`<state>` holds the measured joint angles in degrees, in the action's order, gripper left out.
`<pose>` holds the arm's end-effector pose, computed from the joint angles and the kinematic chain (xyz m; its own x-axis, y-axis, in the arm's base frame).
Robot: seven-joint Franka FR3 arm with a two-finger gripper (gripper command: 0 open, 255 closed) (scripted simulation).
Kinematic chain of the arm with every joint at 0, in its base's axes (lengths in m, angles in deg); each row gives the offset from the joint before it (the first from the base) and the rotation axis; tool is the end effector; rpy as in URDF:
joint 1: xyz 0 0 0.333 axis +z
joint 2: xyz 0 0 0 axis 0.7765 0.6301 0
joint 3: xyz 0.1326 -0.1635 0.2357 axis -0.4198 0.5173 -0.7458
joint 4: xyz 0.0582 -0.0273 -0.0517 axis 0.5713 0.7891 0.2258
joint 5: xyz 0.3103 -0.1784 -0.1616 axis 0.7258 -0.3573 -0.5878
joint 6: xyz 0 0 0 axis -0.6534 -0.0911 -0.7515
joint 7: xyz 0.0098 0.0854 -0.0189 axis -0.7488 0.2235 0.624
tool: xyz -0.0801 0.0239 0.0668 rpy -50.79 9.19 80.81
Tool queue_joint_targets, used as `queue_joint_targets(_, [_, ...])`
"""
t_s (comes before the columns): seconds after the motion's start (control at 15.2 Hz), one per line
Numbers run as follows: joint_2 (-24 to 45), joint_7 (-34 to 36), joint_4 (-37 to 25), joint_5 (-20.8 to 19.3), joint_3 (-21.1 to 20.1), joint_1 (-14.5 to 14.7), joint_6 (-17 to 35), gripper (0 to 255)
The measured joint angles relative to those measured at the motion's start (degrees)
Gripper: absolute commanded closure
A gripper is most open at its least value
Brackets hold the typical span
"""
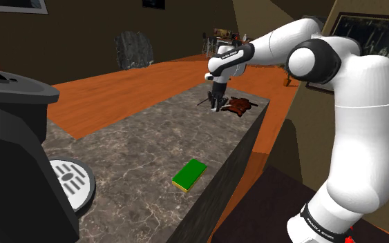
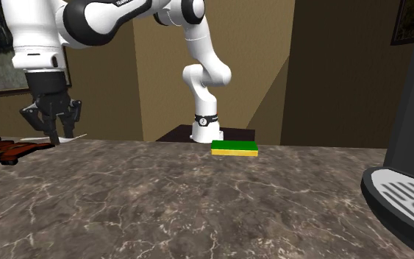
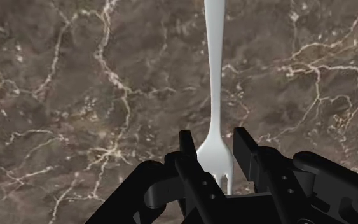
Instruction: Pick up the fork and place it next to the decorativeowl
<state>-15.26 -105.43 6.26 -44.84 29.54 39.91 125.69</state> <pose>0.6361 -0.2197 0.3529 0.0653 0.9969 0.0427 0.9977 -0.0646 -0.0183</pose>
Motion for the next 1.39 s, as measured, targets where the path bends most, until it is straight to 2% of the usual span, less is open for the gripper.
queue_joint_targets(0.66, [3.22,-0.72,2.82,0.81,-0.42,-0.19,6.01,255])
queue_joint_targets(1.06, [3.69,-0.74,2.72,0.9,-0.47,-0.22,6.38,255])
queue_joint_targets(1.12, [3.69,-0.74,2.72,0.9,-0.47,-0.22,6.38,0])
queue_joint_targets(1.39, [3.69,-0.74,2.72,0.9,-0.47,-0.22,6.38,0])
